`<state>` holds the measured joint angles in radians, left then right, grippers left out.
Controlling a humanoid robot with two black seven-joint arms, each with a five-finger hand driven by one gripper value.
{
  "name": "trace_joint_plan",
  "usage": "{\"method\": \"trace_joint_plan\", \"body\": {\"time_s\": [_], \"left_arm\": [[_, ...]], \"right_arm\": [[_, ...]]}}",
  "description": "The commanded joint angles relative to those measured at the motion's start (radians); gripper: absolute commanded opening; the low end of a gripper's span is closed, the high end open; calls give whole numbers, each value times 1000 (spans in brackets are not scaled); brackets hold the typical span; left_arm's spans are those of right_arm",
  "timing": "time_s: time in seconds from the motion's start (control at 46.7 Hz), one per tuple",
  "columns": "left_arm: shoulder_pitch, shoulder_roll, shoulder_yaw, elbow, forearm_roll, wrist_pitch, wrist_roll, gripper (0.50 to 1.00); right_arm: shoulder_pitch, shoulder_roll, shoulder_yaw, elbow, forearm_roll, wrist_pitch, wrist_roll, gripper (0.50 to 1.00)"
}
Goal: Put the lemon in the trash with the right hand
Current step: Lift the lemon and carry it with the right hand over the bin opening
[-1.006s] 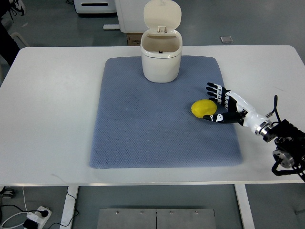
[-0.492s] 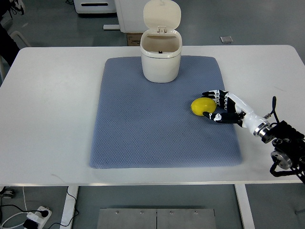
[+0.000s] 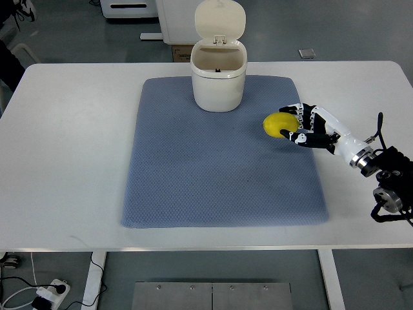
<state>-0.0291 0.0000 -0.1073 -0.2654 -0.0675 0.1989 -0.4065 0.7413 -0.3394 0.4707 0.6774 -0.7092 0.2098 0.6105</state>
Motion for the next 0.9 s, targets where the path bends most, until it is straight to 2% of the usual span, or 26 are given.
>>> {"method": "trace_joint_plan", "body": {"time_s": [0.0, 0.599, 0.877], "left_arm": [[0, 0, 0, 0, 0, 0, 0, 1000], [0, 0, 0, 0, 0, 0, 0, 1000], [0, 0, 0, 0, 0, 0, 0, 1000]], "right_arm": [[21, -12, 2, 5, 8, 0, 0, 500], [302, -12, -1, 8, 8, -33, -291, 500], [461, 26, -79, 8, 10, -105, -442, 500]]}}
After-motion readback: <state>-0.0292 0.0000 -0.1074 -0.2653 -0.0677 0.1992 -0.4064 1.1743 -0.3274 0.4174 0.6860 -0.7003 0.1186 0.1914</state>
